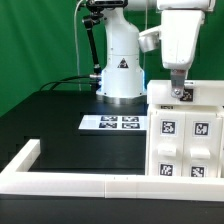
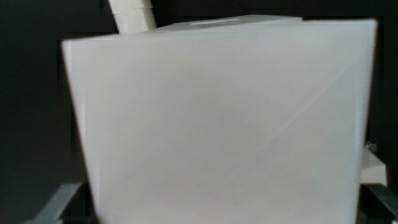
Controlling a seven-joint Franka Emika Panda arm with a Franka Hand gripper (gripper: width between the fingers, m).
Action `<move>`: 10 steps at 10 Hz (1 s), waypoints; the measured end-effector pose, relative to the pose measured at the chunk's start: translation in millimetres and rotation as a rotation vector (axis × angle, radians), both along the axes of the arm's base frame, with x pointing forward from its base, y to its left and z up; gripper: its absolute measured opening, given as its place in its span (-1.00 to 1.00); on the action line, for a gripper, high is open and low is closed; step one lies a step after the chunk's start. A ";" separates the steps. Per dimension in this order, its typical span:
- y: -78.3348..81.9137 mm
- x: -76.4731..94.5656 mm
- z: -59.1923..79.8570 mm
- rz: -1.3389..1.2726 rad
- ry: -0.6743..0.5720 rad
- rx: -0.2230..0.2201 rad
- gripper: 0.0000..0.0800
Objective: Assemble cabinet
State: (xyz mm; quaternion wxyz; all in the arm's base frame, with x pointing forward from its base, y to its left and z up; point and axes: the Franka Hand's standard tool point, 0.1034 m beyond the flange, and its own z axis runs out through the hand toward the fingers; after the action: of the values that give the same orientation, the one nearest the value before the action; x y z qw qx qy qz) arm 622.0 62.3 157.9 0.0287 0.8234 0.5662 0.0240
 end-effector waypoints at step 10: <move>12.3 -7.1 -4.0 -1.087 -0.050 0.106 0.41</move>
Offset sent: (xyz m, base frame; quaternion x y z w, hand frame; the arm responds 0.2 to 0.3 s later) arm -0.0202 0.0100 -0.0038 -0.0218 0.0088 0.3563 0.9341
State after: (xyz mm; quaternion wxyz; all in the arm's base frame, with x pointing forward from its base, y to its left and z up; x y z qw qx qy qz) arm 615.0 74.5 153.9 0.0087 0.9969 0.0564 0.0536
